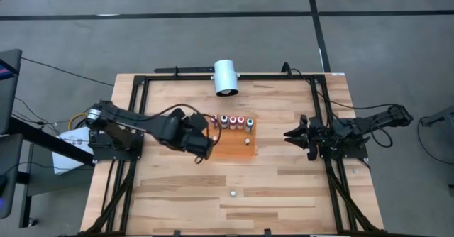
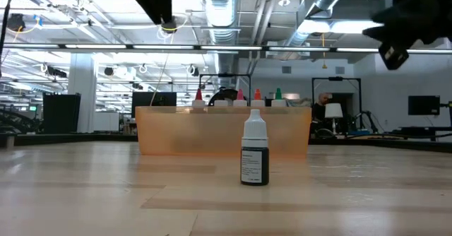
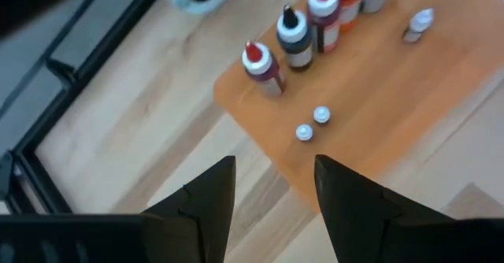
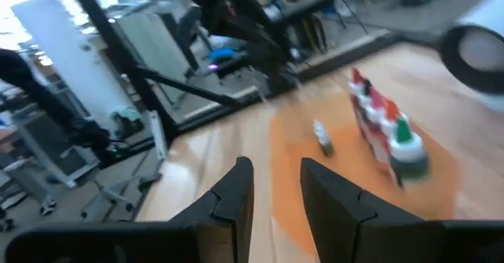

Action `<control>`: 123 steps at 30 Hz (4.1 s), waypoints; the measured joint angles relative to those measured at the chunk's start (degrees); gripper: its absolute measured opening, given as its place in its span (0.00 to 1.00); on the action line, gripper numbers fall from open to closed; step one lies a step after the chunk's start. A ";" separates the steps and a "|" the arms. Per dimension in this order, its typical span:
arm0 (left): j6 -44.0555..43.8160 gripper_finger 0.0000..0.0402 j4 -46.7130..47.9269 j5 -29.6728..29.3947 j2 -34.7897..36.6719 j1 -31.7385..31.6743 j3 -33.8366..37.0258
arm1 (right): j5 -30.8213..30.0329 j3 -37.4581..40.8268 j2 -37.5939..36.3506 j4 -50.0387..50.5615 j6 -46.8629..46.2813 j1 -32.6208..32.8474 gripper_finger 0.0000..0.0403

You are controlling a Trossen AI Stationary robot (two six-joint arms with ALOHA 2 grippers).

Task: Pick & Place food coloring
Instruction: Put the small brown food coloring bottle into the orange bin

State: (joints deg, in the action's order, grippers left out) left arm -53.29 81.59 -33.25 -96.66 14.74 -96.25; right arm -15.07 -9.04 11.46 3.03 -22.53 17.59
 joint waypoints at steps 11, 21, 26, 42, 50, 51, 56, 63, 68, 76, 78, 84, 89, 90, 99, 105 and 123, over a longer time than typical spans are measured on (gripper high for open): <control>2.20 0.42 -26.14 -1.24 15.99 2.49 23.55 | 0.00 -4.60 15.96 -12.51 7.14 6.37 0.24; 12.36 0.42 -63.77 4.69 36.84 4.45 55.50 | 0.02 -21.14 39.14 -9.33 16.51 8.17 0.24; 16.16 0.42 -74.00 8.94 44.26 6.01 65.89 | 0.01 -31.25 52.39 -0.97 16.60 8.15 0.24; 22.17 0.42 -77.01 6.79 63.87 15.35 78.29 | 3.38 -61.29 85.36 11.71 16.49 6.64 0.24; 24.13 0.42 -72.37 5.01 74.33 20.76 80.78 | 10.96 -73.77 93.62 26.03 12.86 7.80 0.24; 24.16 0.42 -72.12 4.52 75.28 21.25 81.03 | 11.22 -74.92 94.53 26.61 12.86 7.99 0.24; 24.19 0.42 -73.47 4.32 78.11 22.35 84.22 | 11.93 -78.22 97.41 28.71 11.81 9.13 0.24; 28.14 0.42 -79.78 4.47 78.36 22.00 86.76 | 14.02 -78.86 97.60 31.43 8.18 8.97 0.24; 30.20 0.42 -82.37 5.83 78.27 19.90 88.26 | 17.79 -78.82 97.77 34.61 4.95 8.83 0.24; 33.25 0.42 -84.53 10.03 74.93 12.50 88.26 | 19.85 -78.86 101.14 34.81 4.91 8.52 0.24; 33.66 0.42 -84.35 11.62 74.93 10.53 88.26 | 19.79 -78.65 101.64 35.22 4.92 8.08 0.24; 34.28 0.42 -83.31 14.10 77.37 7.43 88.26 | 19.80 -78.75 101.36 34.73 4.93 6.24 0.24; 34.52 0.42 -80.07 14.84 81.44 7.43 88.26 | 19.73 -78.75 101.36 34.70 4.99 6.27 0.24; 34.41 0.42 -78.95 14.85 82.43 7.43 88.26 | 19.74 -78.75 101.36 34.70 4.99 6.27 0.24; 33.10 0.42 -70.18 14.54 91.90 7.43 88.26 | 21.22 -79.36 103.62 33.80 4.56 7.96 0.24; 32.55 0.42 -66.49 14.43 96.11 7.43 88.21 | 21.28 -81.23 105.68 34.30 3.44 8.11 0.24; 32.25 0.42 -64.12 14.57 96.34 7.46 88.21 | 21.16 -83.80 107.94 35.58 0.01 5.90 0.37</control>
State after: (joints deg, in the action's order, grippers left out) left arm -21.04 17.47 -18.68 -0.32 22.20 -8.03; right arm 6.09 -92.84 119.39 38.62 -22.52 23.49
